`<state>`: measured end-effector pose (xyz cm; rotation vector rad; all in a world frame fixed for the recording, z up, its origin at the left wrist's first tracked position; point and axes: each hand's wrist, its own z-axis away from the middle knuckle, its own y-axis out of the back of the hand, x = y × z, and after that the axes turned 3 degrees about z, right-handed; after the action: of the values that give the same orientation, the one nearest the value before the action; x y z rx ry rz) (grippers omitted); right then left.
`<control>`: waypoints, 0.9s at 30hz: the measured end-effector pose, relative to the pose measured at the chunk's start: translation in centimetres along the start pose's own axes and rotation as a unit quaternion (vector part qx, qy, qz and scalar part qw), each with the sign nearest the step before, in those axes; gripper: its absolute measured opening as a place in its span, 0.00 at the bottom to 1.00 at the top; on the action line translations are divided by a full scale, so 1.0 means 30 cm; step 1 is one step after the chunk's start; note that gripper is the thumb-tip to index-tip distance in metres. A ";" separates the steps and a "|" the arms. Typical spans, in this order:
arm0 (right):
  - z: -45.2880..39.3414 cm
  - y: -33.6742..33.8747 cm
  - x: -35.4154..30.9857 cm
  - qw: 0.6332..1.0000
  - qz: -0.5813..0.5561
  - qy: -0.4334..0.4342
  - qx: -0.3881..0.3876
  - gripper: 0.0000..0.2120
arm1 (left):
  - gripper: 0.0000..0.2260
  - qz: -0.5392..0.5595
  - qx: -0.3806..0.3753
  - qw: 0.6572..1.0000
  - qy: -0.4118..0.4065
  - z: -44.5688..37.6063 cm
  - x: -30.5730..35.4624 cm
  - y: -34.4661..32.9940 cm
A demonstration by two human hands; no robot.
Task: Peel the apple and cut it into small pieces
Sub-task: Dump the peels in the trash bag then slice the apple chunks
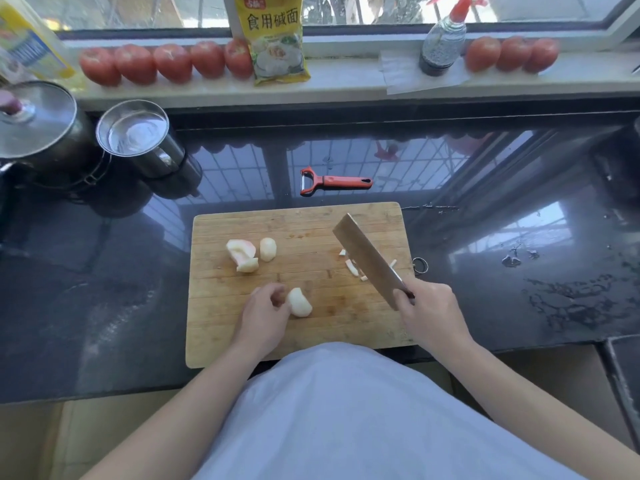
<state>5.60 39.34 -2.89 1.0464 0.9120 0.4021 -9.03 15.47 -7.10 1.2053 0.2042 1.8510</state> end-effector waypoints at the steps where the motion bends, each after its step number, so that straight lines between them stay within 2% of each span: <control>1: 0.007 0.002 0.000 0.999 0.014 0.024 0.027 0.09 | 0.14 0.001 0.011 1.000 -0.001 0.012 -0.004 0.006; 4: 0.012 -0.006 -0.004 0.992 0.057 0.095 0.061 0.11 | 0.10 0.065 0.095 0.993 -0.010 0.046 0.014 0.029; 7: 0.022 -0.036 0.023 0.974 0.139 0.177 0.039 0.21 | 0.12 0.207 0.214 0.954 -0.041 0.078 0.103 0.068; 8: 0.033 -0.043 0.036 0.965 0.155 0.209 0.045 0.23 | 0.13 0.237 0.228 0.942 -0.068 0.078 0.138 0.081; 9: 0.041 -0.042 0.048 0.956 0.167 0.236 0.055 0.23 | 0.13 0.244 0.212 0.941 -0.102 0.077 0.173 0.089; 10: 0.047 -0.040 0.055 0.948 0.179 0.255 0.061 0.22 | 0.12 0.219 0.163 0.951 -0.144 0.070 0.201 0.082; 12: 0.060 -0.048 0.063 0.935 0.203 0.284 0.068 0.21 | 0.12 0.079 -0.009 0.970 -0.231 0.040 0.250 0.027; 13: 0.062 -0.056 0.070 0.929 0.215 0.292 0.069 0.22 | 0.12 -0.020 -0.098 0.958 -0.267 0.018 0.269 -0.015; 14: 0.061 -0.062 0.076 0.926 0.225 0.296 0.070 0.22 | 0.14 -0.134 -0.164 0.933 -0.290 -0.011 0.281 -0.062; 15: 0.057 -0.066 0.082 0.924 0.231 0.297 0.070 0.22 | 0.15 -0.232 -0.199 0.905 -0.295 -0.031 0.301 -0.097; 16: 0.058 -0.067 0.087 0.924 0.234 0.296 0.068 0.22 | 0.16 -0.284 -0.217 0.891 -0.280 -0.056 0.312 -0.127; 17: 0.063 -0.066 0.091 0.924 0.234 0.296 0.067 0.21 | 0.17 -0.288 -0.226 0.891 -0.269 -0.079 0.323 -0.149; 20: 0.089 -0.041 0.095 0.930 0.222 0.286 0.057 0.21 | 0.20 -0.111 -0.219 0.949 -0.196 -0.106 0.345 -0.123; 22: 0.105 -0.024 0.099 0.948 0.196 0.248 0.047 0.21 | 0.18 -0.007 -0.156 0.977 -0.144 -0.098 0.345 -0.035; 25: 0.127 -0.029 0.088 0.978 0.119 0.170 0.036 0.15 | 0.11 0.061 0.023 0.995 -0.069 -0.068 0.269 0.131; 26: 0.131 -0.031 0.073 0.985 0.095 0.140 0.027 0.11 | 0.09 0.059 0.049 0.997 -0.014 -0.057 0.228 0.167; 27: 0.129 -0.034 0.057 0.991 0.081 0.105 0.018 0.09 | 0.06 0.062 0.042 0.996 0.047 -0.045 0.183 0.181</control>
<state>9.58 37.82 -3.80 1.1302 1.0282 0.6420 -13.99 16.78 -1.19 1.2123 0.2684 2.0277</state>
